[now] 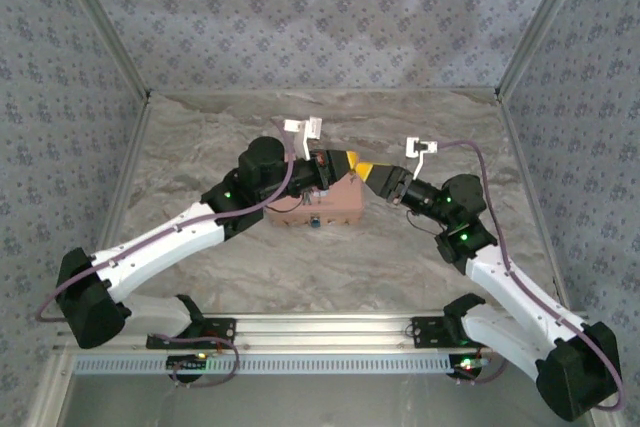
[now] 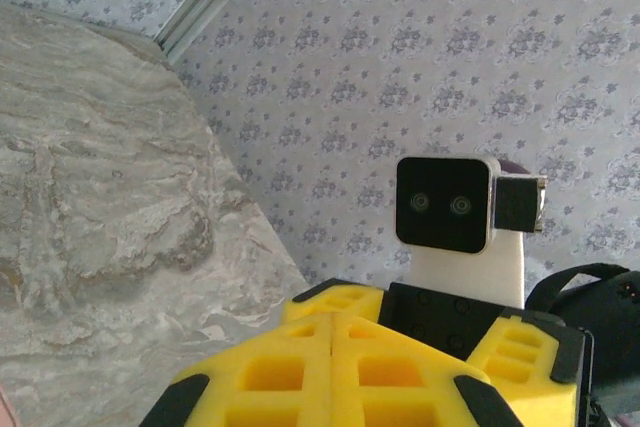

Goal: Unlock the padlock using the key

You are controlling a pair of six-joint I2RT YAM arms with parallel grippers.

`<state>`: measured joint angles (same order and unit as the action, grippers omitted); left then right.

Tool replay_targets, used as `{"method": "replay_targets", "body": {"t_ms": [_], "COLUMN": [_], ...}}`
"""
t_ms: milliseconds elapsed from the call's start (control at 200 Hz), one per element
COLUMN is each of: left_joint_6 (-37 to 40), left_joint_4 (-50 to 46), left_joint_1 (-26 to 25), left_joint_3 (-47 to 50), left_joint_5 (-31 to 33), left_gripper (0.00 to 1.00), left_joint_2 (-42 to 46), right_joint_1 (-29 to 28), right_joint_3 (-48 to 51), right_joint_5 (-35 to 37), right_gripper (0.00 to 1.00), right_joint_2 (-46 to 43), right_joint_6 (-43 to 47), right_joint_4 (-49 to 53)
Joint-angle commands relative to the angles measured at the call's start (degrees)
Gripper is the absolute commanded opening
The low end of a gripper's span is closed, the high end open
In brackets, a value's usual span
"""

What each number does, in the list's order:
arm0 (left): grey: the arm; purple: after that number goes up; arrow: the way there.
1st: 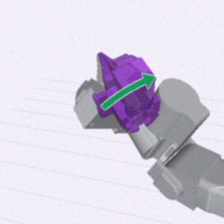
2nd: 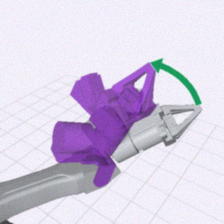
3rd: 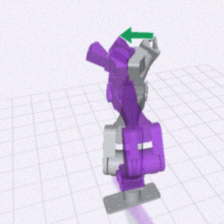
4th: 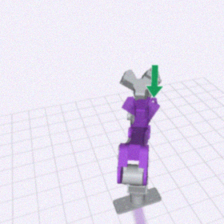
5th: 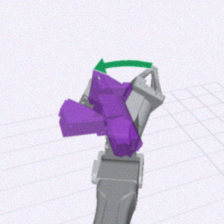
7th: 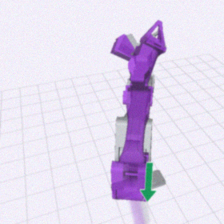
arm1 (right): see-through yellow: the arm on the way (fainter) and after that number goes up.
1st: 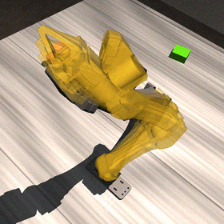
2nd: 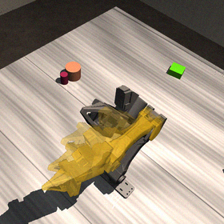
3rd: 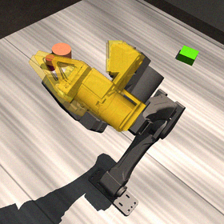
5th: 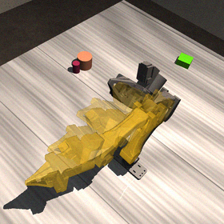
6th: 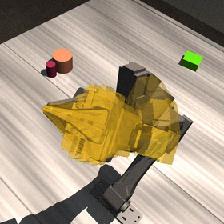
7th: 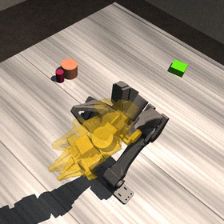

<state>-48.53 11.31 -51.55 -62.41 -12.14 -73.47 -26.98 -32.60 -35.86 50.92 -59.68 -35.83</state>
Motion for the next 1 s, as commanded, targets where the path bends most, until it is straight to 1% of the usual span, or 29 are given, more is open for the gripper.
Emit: {"method": "replay_targets", "body": {"t_ms": [0,75,140,365,460,580,730,859,999], "left_joint_6": [-0.77,-1.03,-1.16,-1.33,-1.44,-1.61,-1.72,-1.77,-2.05], "left_joint_4": [3.72,4.31,4.41,4.93,5.10,5.49,5.83,6.13,6.61], "left_joint_1": [-0.31,-0.39,-0.39,-0.50,-0.57,-0.82,-0.92,-0.92,-0.97], "left_joint_3": [-0.08,0.18,0.36,0.62,0.58,0.71,0.99,1.06,1.07], "left_joint_5": [0.45,0.49,0.62,0.63,0.36,0.28,0.34,0.36,0.43], "left_gripper": [0.00,0.00,0.00,0.00,0.00,0.00,0.00,0.00,0.00], "left_joint_2": [1.75,1.89,1.97,2.12,2.10,2.02,2.02,2.01,1.96], "right_joint_1": [-1.06,-1.45,-1.75,-1.85,-1.84,-1.84,-1.93,-1.97,-2.11], "right_joint_3": [-0.59,-1.23,-1.41,-1.28,-1.40,-1.98,-2.37,-2.47,-2.38], "right_joint_5": [-0.97,-1.14,-1.14,-0.20,0.23,0.30,0.12,-0.01,-0.22], "right_gripper": [0.43,0.42,0.37,0.29,0.28,0.34,0.34,0.31,0.25], "right_joint_2": [-0.46,-0.45,-0.41,-0.56,-0.63,-0.30,0.01,0.19,0.39], "right_joint_6": [0.82,1.60,1.83,2.09,2.11,2.20,2.11,1.91,1.86], "right_joint_4": [-1.78,-0.74,-0.44,0.13,0.11,0.02,-0.29,-0.45,-0.47]}}
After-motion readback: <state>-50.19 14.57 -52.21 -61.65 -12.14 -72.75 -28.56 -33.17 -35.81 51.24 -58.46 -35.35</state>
